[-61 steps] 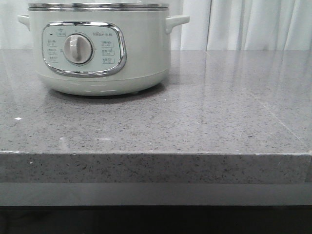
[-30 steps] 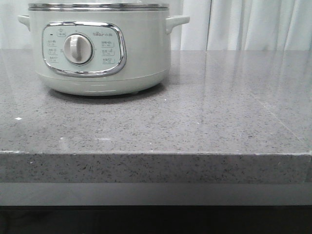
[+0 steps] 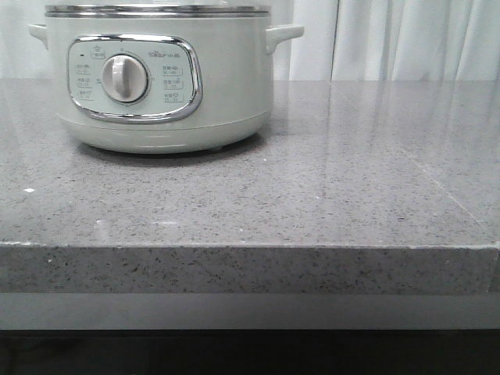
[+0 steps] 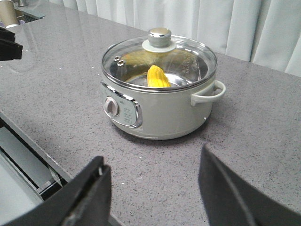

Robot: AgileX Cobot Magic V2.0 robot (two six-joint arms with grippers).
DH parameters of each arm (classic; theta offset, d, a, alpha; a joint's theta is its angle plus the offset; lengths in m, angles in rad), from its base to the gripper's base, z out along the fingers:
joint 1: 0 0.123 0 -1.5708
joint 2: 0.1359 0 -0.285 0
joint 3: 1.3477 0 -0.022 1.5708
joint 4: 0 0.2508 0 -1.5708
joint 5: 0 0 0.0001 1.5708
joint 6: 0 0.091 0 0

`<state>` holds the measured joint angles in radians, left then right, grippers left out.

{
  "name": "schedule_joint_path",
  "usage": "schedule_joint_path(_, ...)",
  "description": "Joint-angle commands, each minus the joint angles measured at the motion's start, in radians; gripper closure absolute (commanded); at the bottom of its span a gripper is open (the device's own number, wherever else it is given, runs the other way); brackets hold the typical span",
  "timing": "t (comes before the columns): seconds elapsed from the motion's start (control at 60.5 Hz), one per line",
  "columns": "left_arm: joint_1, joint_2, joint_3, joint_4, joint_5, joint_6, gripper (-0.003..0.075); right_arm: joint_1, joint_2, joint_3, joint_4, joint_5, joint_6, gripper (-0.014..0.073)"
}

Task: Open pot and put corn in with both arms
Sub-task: 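Release the lid knob and raise the left gripper away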

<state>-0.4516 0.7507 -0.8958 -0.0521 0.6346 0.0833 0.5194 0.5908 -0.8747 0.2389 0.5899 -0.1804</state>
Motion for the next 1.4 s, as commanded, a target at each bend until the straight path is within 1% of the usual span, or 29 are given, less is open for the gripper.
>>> schedule_joint_path(0.0,-0.006,-0.004,-0.025,-0.009,-0.085,0.000,0.0478,-0.007,0.000,-0.023,0.005,-0.070,-0.004,0.0249)
schedule_joint_path(0.149,-0.006,-0.004,-0.025,-0.009,-0.094,0.000,0.0658,-0.007,0.000,-0.023,0.005,-0.067,-0.004,0.0522)
schedule_joint_path(0.198,-0.006,-0.004,-0.025,-0.009,-0.094,0.000,0.0713,-0.007,0.000,-0.023,0.005,-0.067,-0.004,0.0594)
schedule_joint_path(0.231,-0.006,-0.004,-0.025,-0.009,-0.094,0.000,0.0737,-0.007,0.000,-0.023,0.005,-0.067,-0.004,0.0640)
schedule_joint_path(0.264,-0.006,-0.004,-0.025,-0.009,-0.094,0.000,0.0741,-0.007,0.000,-0.023,0.005,-0.067,-0.004,0.0669)
schedule_joint_path(0.297,-0.006,-0.004,-0.025,-0.009,-0.094,0.000,0.0741,-0.007,0.000,-0.023,0.005,-0.067,-0.004,0.0657)
schedule_joint_path(0.727,-0.006,-0.004,-0.025,-0.009,-0.094,0.000,0.0741,-0.007,0.000,-0.023,0.005,-0.067,-0.004,0.0661)
schedule_joint_path(0.809,-0.009,-0.022,-0.004,-0.012,-0.113,0.000,0.0741,-0.007,0.000,-0.023,0.005,-0.067,-0.004,0.0661)
schedule_joint_path(0.892,0.028,-0.066,0.032,0.001,-0.139,0.002,0.0741,-0.007,0.000,-0.023,0.005,-0.065,-0.004,0.0661)
schedule_joint_path(0.942,0.059,-0.104,0.069,0.003,-0.156,0.002,0.0741,-0.007,0.000,-0.023,0.005,-0.067,-0.004,0.0661)
schedule_joint_path(1.008,0.111,-0.161,0.134,-0.011,-0.211,0.002,0.0741,-0.007,0.000,-0.023,0.005,-0.067,-0.004,0.0661)
schedule_joint_path(1.173,0.261,-0.327,0.374,-0.054,-0.451,0.002,0.0741,-0.007,0.000,-0.023,0.005,-0.067,-0.004,0.0661)
schedule_joint_path(1.222,0.291,-0.382,0.457,-0.065,-0.498,0.002,0.0741,-0.007,0.000,-0.023,0.005,-0.067,-0.004,0.0661)
schedule_joint_path(1.388,0.371,-0.558,0.646,-0.101,-0.554,0.002,0.0741,-0.007,0.000,-0.023,0.005,-0.067,-0.004,0.0661)
